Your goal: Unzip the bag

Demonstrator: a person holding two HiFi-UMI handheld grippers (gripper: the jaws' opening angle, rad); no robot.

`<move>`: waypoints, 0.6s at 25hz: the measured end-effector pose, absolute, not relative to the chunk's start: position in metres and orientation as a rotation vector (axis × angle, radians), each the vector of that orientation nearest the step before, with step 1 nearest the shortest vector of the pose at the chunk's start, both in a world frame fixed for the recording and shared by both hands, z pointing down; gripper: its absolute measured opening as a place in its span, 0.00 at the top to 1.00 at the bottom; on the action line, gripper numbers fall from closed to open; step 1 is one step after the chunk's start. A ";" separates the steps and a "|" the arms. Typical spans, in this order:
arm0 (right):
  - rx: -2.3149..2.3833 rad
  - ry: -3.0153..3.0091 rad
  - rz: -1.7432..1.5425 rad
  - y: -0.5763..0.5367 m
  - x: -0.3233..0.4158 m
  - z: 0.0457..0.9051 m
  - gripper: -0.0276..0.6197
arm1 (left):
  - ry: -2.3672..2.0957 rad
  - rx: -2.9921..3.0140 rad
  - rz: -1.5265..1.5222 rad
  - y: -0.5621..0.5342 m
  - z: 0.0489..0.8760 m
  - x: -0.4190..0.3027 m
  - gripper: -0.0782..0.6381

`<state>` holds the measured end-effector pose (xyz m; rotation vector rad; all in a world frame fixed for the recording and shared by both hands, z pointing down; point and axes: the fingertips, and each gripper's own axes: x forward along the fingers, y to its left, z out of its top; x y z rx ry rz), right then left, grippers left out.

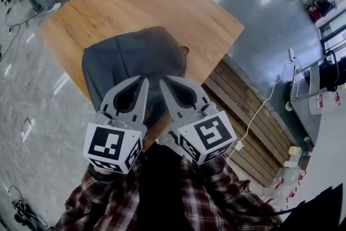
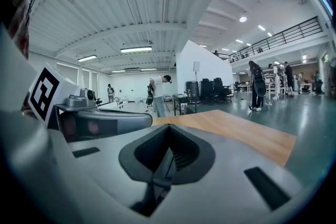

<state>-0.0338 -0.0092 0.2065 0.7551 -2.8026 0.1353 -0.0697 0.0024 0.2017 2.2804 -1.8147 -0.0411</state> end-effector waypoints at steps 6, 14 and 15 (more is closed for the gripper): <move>0.772 -2.784 0.136 -0.006 -0.038 0.212 0.94 | -1.803 2.292 -0.045 0.005 0.201 -0.072 0.88; 0.771 -2.772 0.136 -0.019 -0.055 0.216 0.94 | -1.795 2.292 -0.045 -0.005 0.199 -0.086 0.88; 0.765 -2.770 0.140 -0.020 -0.056 0.217 0.94 | -1.801 2.286 -0.040 -0.006 0.200 -0.086 0.88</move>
